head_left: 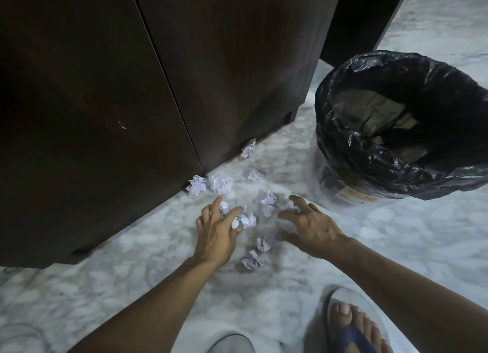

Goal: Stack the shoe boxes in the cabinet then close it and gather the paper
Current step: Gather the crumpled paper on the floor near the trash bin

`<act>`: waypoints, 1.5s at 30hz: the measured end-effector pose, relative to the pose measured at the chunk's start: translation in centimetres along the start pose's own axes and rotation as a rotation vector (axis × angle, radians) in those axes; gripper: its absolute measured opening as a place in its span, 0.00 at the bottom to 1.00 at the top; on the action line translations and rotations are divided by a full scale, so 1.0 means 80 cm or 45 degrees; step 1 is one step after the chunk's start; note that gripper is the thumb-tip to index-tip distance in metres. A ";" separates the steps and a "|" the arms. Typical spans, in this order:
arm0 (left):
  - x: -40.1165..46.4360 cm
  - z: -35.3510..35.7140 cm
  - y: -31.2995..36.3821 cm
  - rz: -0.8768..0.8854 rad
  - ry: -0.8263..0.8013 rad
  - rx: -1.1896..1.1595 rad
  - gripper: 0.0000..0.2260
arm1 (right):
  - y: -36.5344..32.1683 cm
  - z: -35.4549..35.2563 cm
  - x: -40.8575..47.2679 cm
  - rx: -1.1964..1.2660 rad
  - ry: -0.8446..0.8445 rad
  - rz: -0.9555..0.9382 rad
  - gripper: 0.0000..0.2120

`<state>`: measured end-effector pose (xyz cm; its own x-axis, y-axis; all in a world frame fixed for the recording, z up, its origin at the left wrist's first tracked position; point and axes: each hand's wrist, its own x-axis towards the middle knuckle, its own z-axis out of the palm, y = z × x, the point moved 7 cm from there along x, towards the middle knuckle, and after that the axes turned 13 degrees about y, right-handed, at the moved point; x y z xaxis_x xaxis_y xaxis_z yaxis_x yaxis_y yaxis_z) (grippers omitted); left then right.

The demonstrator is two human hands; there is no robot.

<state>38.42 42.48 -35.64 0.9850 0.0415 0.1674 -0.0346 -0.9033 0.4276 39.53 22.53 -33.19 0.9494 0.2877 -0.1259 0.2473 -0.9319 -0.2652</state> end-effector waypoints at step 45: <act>0.154 -0.174 0.286 0.234 0.490 -0.880 0.16 | 0.081 -0.322 -0.072 0.692 1.364 0.365 0.11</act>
<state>47.43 28.22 -11.43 0.8309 0.1757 0.5280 -0.4105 -0.4472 0.7947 40.63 9.16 -9.59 0.6987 -0.4764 0.5338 0.1347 -0.6451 -0.7521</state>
